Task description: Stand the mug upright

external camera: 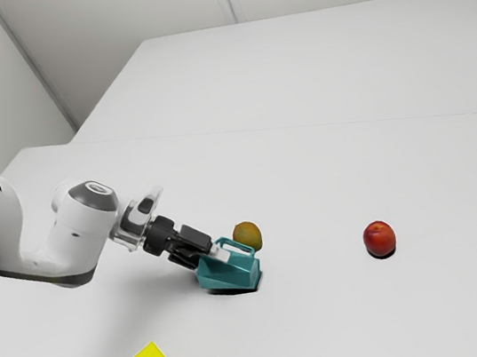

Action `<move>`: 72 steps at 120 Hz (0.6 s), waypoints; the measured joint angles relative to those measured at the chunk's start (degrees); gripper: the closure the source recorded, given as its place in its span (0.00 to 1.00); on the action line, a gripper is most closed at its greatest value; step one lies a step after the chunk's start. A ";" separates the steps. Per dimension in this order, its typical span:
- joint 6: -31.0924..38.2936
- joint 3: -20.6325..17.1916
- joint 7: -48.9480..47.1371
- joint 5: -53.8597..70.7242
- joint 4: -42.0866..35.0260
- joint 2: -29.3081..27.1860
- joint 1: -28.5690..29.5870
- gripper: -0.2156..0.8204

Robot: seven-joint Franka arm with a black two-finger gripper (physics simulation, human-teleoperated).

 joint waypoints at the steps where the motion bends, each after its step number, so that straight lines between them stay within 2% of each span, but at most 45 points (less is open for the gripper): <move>1: 0.01 0.01 0.05 -0.02 -0.01 0.00 -0.01 0.39; 72: 0.33 -0.09 2.41 -1.10 -0.45 -0.51 -0.47 0.85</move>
